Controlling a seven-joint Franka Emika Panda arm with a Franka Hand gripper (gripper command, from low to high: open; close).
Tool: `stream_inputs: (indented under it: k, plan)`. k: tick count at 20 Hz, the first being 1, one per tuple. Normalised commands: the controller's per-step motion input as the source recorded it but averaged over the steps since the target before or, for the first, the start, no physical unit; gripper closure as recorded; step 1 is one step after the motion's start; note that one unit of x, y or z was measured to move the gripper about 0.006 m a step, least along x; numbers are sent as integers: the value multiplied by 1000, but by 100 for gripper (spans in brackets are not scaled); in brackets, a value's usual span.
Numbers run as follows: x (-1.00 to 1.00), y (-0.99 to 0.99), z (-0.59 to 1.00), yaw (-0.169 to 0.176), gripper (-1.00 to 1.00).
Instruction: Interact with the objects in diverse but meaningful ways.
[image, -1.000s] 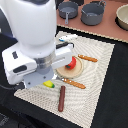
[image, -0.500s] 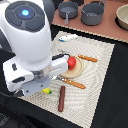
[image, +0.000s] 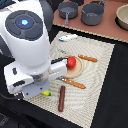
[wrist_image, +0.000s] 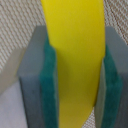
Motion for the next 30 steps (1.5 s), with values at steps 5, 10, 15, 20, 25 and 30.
stream_inputs:
  k: [5, 10, 15, 20, 25, 30]
  plan:
    - [-157, 0, -168, 0, -100]
    - [-53, -15, 606, -33, -100]
    - [262, 0, 1000, -110, -100]
    - [565, -3, 868, -120, -100]
    - [662, -1, 283, -89, -100]
    - [642, 9, -33, -13, -100]
